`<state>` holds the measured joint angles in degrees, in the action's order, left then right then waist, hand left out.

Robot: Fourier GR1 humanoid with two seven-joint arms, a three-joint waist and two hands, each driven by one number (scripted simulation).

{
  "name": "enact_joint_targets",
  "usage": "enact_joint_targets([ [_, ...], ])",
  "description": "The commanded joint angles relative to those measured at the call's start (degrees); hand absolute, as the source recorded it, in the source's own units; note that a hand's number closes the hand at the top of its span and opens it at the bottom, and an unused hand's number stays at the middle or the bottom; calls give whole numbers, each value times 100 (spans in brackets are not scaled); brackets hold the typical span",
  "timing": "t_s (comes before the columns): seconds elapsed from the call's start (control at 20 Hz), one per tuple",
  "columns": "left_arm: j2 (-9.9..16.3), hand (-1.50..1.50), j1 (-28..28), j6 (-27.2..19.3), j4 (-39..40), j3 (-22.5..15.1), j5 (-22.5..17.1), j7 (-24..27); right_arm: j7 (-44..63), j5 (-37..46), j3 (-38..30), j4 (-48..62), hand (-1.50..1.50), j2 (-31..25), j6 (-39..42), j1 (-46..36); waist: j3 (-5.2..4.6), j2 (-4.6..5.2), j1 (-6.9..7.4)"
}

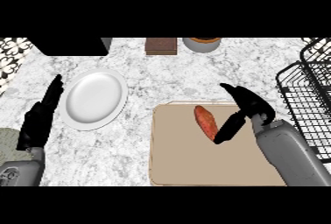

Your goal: Pick the sweet potato from the tray and place it in the tiered basket

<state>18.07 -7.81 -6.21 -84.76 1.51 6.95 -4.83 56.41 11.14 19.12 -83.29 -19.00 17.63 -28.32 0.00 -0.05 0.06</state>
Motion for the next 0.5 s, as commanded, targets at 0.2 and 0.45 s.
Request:
enact_joint_targets([
  [0.2, -205, 0, 54, -53, -262, -12, 234, -135, 464, 467, 94, -13, -150, 495, 70, 315, 0, -1, 9],
  [0.45, -255, 0, -476, -6, 581, 129, 262, 178, 352, 837, 231, 837, -150, 1031, -156, 0, -2, 18, 4],
])
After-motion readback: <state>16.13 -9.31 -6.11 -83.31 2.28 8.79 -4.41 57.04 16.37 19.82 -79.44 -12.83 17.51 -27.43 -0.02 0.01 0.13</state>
